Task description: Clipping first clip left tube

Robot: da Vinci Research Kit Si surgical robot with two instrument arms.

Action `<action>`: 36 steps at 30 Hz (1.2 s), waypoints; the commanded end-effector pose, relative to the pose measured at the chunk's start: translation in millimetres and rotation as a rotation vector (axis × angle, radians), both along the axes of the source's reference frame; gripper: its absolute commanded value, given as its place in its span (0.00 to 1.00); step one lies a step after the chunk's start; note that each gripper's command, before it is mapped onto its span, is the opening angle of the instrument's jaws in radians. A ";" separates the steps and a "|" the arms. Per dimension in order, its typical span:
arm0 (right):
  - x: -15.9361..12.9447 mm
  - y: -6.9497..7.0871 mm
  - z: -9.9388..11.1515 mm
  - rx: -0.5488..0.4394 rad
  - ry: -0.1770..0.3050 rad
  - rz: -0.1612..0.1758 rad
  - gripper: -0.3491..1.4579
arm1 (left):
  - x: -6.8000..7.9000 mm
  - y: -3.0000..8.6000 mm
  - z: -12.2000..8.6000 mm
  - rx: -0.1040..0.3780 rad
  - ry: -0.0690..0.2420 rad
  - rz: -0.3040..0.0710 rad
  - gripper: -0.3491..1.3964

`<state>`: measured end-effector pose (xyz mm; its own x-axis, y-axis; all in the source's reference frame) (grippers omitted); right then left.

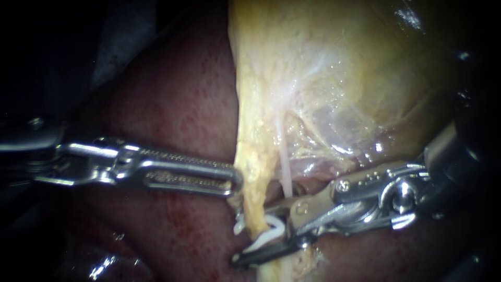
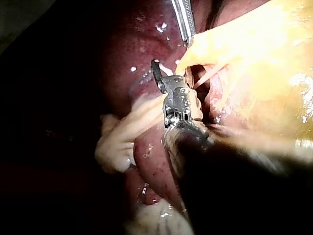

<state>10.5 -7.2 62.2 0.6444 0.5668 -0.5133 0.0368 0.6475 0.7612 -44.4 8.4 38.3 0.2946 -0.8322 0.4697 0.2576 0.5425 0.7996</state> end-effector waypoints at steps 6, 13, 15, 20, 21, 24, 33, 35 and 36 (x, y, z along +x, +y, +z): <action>0.0 0.2 0.1 0.017 -0.011 0.009 0.33 | 0.0 0.0 0.0 0.000 0.000 0.000 0.00; 0.0 1.1 1.0 0.015 -0.010 0.016 0.20 | -0.1 0.0 0.0 0.000 0.000 0.000 0.00; -0.2 1.4 1.3 0.009 -0.012 0.026 0.16 | -0.1 0.1 0.0 0.000 0.000 0.000 0.00; -0.6 1.8 1.6 0.006 -0.013 0.032 0.12 | -0.1 0.1 0.1 0.000 0.000 0.000 0.00; -0.6 1.8 1.6 0.005 -0.015 0.031 0.12 | -0.1 0.1 0.1 0.000 0.000 0.000 0.00; -0.5 1.8 1.6 0.005 -0.015 0.031 0.11 | -0.1 0.1 0.1 0.000 0.001 -0.001 0.00; -0.5 1.7 1.6 0.005 -0.015 0.030 0.10 | -0.3 0.1 0.1 0.000 0.001 -0.001 0.00; -0.5 1.7 1.6 0.005 -0.015 0.030 0.10 | -0.3 0.1 0.1 0.000 0.001 -0.001 0.00; -0.5 1.7 1.6 0.005 -0.015 0.030 0.10 | -0.3 0.1 0.1 0.000 0.001 -0.001 0.00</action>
